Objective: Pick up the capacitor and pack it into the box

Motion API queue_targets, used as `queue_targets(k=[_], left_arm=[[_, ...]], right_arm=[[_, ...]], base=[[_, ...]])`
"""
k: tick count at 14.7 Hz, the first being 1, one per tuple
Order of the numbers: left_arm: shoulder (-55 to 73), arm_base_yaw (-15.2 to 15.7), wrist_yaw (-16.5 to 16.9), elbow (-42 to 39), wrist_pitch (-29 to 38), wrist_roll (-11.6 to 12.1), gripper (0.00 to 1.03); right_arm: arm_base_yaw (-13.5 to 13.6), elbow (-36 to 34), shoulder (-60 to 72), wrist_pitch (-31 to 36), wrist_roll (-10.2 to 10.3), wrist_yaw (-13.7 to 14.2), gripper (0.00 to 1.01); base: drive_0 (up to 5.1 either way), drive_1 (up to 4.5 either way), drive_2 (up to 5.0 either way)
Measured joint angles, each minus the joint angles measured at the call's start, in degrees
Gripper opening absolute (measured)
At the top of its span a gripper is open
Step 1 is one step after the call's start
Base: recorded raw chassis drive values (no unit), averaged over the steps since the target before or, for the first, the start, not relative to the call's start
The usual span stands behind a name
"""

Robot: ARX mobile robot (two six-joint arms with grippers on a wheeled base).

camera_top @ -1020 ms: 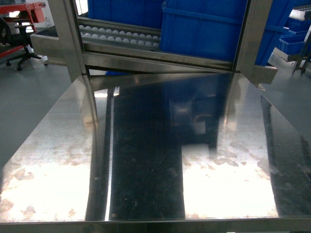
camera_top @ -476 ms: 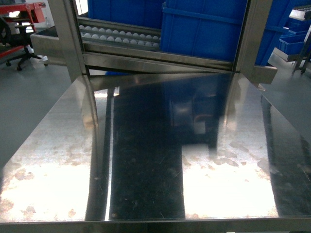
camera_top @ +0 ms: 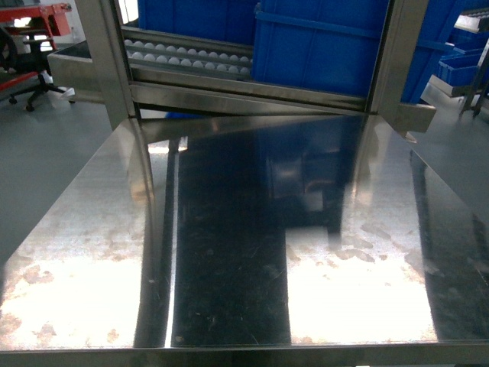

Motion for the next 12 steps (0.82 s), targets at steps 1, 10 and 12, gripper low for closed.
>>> queue_targets(k=[1, 10, 12], left_arm=[[0.0, 0.0, 0.02, 0.0, 0.17, 0.0, 0.43], [0.0, 0.0, 0.02, 0.0, -0.02, 0.35, 0.43], [0.0, 0.0, -0.02, 0.0, -0.04, 0.33, 0.43]], right_arm=[[0.0, 0.0, 0.0, 0.17, 0.0, 0.0, 0.98], [0.0, 0.0, 0.0, 0.04, 0.07, 0.04, 0.98], [0.0, 0.0, 0.0, 0.0, -0.02, 0.0, 0.98]], base=[[0.0, 0.0, 0.0], [0.0, 0.0, 0.0], [0.0, 0.0, 0.0]])
